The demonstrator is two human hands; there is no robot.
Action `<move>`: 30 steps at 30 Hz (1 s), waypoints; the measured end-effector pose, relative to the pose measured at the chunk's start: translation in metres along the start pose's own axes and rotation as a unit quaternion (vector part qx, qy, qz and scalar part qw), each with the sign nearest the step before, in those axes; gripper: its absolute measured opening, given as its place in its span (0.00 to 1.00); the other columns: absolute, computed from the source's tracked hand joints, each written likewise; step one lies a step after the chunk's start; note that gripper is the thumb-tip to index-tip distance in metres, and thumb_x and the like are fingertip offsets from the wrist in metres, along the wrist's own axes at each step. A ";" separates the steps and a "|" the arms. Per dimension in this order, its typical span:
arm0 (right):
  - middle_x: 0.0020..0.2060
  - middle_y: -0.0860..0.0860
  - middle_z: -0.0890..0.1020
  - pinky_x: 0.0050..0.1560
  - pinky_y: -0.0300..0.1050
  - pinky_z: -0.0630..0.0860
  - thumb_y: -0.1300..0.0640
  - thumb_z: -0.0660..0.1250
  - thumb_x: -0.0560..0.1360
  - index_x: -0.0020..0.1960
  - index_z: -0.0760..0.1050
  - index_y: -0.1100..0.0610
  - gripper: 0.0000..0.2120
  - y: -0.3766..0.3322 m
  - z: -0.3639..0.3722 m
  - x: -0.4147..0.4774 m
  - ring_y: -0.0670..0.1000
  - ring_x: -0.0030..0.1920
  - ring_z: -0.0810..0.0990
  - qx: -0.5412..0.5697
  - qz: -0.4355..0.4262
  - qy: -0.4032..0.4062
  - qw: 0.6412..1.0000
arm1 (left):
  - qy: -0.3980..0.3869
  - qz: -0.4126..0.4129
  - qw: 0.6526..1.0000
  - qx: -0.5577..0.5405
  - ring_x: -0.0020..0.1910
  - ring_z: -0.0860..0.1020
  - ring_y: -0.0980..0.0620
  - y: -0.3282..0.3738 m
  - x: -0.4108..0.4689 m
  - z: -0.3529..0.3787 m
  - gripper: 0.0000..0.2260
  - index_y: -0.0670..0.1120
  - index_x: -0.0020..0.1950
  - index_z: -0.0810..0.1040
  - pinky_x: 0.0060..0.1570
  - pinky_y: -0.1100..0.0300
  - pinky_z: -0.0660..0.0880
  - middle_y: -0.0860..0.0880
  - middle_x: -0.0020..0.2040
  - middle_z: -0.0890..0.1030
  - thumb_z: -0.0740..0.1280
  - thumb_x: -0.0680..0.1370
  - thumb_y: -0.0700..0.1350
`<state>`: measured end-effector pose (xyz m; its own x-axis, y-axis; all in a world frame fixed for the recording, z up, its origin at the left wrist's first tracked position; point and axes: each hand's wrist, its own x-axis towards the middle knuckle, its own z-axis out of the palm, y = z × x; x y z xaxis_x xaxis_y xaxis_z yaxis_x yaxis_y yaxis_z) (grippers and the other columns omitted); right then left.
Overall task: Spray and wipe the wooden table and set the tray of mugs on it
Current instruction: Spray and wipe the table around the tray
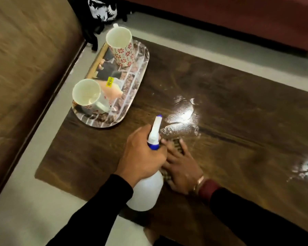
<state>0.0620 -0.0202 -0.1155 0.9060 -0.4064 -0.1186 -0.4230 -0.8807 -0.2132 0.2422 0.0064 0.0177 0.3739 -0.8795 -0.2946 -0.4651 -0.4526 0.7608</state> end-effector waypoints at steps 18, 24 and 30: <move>0.82 0.52 0.60 0.71 0.82 0.53 0.41 0.67 0.68 0.82 0.58 0.47 0.44 0.092 -0.028 0.040 0.59 0.83 0.55 -0.026 0.007 0.005 1.000 | 0.036 0.030 0.999 0.011 0.37 0.77 0.44 0.034 0.100 0.023 0.14 0.41 0.42 0.74 0.41 0.43 0.75 0.46 0.37 0.77 0.66 0.65 0.50; 0.85 0.50 0.51 0.73 0.82 0.45 0.44 0.59 0.72 0.84 0.53 0.45 0.41 0.228 -0.070 0.139 0.59 0.84 0.48 0.047 0.382 0.054 0.921 | 0.030 0.013 0.999 0.023 0.37 0.77 0.44 0.026 0.113 0.027 0.13 0.41 0.44 0.74 0.41 0.42 0.78 0.45 0.37 0.77 0.69 0.66 0.49; 0.85 0.47 0.50 0.76 0.76 0.43 0.40 0.57 0.74 0.84 0.53 0.45 0.39 0.200 -0.073 0.224 0.59 0.84 0.48 0.028 0.299 0.038 0.953 | 0.040 0.019 0.999 0.010 0.36 0.76 0.42 0.021 0.119 0.027 0.11 0.42 0.43 0.72 0.39 0.42 0.77 0.46 0.36 0.76 0.68 0.65 0.46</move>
<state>0.1816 -0.3046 -0.1139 0.4996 -0.8503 -0.1658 -0.8630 -0.4717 -0.1811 0.2555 -0.1117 -0.0174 0.4185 -0.8819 -0.2171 -0.4960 -0.4222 0.7588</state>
